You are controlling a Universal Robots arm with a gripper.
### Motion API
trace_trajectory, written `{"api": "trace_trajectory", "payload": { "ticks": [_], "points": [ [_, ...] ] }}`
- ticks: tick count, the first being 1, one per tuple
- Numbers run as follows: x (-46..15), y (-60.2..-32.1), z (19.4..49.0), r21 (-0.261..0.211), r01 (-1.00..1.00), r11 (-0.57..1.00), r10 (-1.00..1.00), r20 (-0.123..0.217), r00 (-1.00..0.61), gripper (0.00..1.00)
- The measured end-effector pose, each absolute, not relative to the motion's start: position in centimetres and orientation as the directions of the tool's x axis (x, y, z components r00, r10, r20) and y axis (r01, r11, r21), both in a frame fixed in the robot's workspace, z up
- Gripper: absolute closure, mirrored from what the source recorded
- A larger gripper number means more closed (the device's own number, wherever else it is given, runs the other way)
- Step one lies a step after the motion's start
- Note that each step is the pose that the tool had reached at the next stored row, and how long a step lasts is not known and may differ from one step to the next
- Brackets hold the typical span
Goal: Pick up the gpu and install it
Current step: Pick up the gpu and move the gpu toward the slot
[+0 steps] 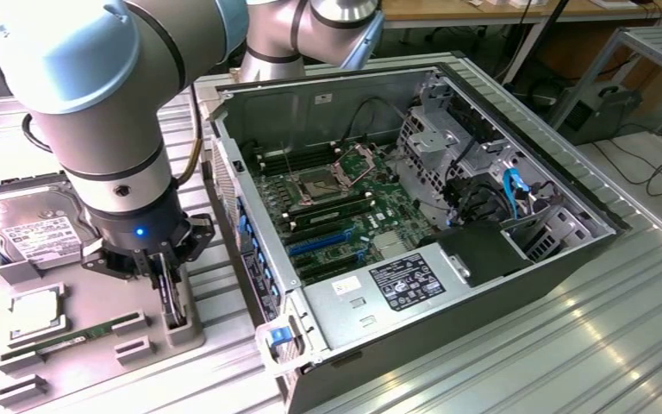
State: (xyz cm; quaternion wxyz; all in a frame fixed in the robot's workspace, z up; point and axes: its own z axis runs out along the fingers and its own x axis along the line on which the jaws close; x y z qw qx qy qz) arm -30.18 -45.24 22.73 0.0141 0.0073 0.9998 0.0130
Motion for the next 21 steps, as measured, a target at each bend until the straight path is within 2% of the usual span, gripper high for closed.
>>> {"api": "trace_trajectory", "payload": {
  "ticks": [21],
  "points": [
    [-30.2, -45.2, 27.7, 0.026, 0.014, 1.0, 0.015, -0.028, -0.999, 0.73]
  ]
}}
